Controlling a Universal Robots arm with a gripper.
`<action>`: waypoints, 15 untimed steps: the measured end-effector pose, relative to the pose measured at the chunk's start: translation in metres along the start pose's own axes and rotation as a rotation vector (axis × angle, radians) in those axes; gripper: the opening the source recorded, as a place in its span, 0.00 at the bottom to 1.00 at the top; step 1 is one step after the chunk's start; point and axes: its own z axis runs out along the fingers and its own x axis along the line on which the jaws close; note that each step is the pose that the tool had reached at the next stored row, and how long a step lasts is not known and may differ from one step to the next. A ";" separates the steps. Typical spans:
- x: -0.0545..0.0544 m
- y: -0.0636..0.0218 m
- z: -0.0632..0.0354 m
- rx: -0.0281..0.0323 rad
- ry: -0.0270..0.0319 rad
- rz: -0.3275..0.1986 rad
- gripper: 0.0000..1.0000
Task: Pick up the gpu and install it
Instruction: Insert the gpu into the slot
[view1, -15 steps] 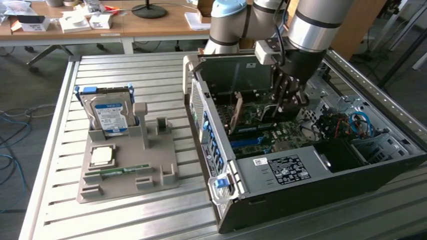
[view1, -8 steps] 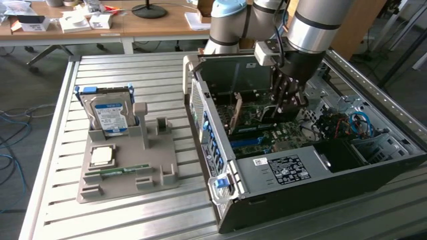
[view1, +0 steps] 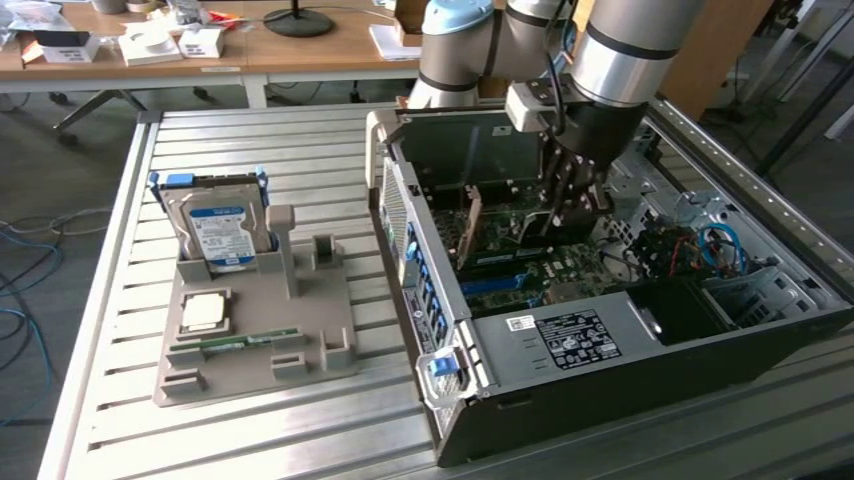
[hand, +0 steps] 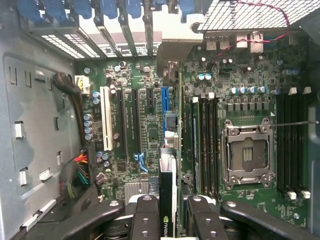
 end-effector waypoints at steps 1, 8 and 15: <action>0.000 0.0003 0.0000 0.0000 -0.0001 0.000 0.26; 0.005 0.0001 -0.0001 0.0001 -0.0005 0.000 0.26; 0.006 0.0033 -0.0001 0.0010 -0.0006 0.000 0.26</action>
